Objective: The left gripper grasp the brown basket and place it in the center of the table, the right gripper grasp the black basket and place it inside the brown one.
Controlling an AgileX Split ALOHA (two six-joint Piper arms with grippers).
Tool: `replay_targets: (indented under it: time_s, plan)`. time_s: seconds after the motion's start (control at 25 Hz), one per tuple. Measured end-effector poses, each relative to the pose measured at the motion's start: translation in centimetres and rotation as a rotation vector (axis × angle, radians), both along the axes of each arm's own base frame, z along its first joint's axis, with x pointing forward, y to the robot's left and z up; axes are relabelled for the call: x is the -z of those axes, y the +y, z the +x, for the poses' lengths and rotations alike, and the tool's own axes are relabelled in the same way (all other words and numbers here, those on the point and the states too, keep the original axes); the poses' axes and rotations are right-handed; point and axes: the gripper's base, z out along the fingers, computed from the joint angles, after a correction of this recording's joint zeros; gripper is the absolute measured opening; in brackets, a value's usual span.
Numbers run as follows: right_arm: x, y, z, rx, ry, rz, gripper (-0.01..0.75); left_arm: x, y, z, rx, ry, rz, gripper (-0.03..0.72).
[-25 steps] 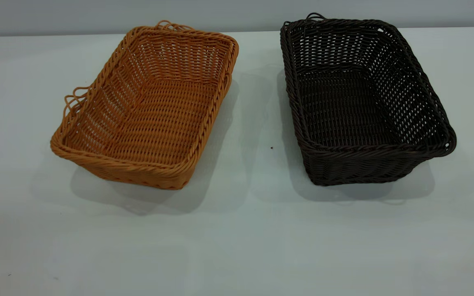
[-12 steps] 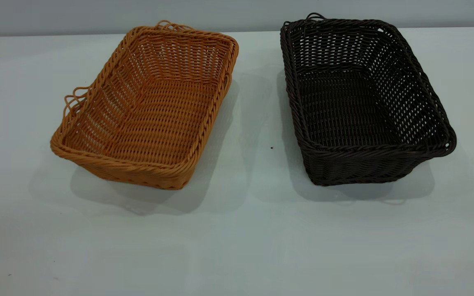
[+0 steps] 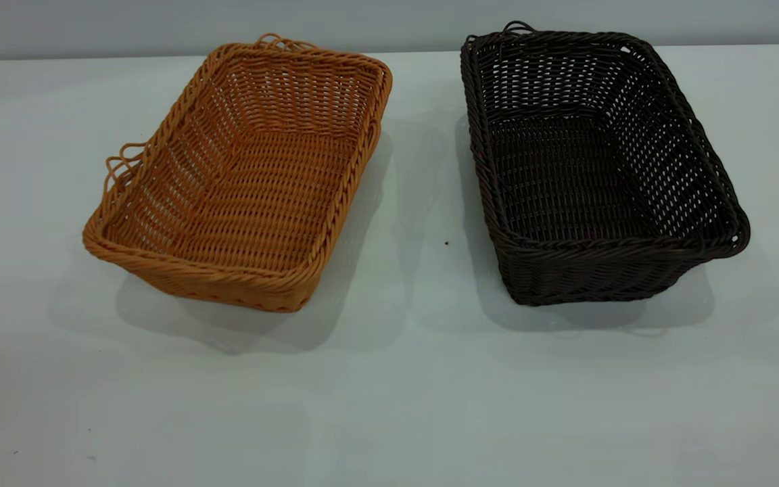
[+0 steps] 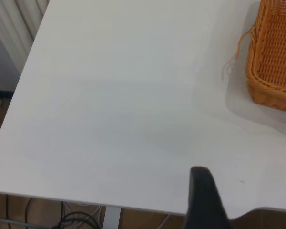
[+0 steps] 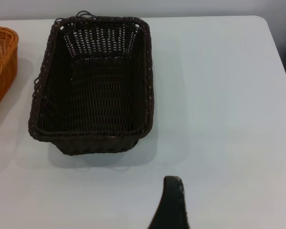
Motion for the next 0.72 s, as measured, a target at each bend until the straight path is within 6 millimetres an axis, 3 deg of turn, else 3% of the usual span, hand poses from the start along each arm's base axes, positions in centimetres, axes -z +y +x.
replay_targets:
  time_s: [0.52, 0.72]
  plan:
    - [-0.1, 0.0, 0.1, 0.0, 0.002, 0.0, 0.563, -0.3, 0.0, 0.3, 0.002, -0.037, 0.003, 0.426]
    - [-1.1, 0.4, 2.5, -0.033, 0.068, -0.013, 0.577, -0.9, 0.1, 2.7, 0.025, 0.063, 0.021, 0.439]
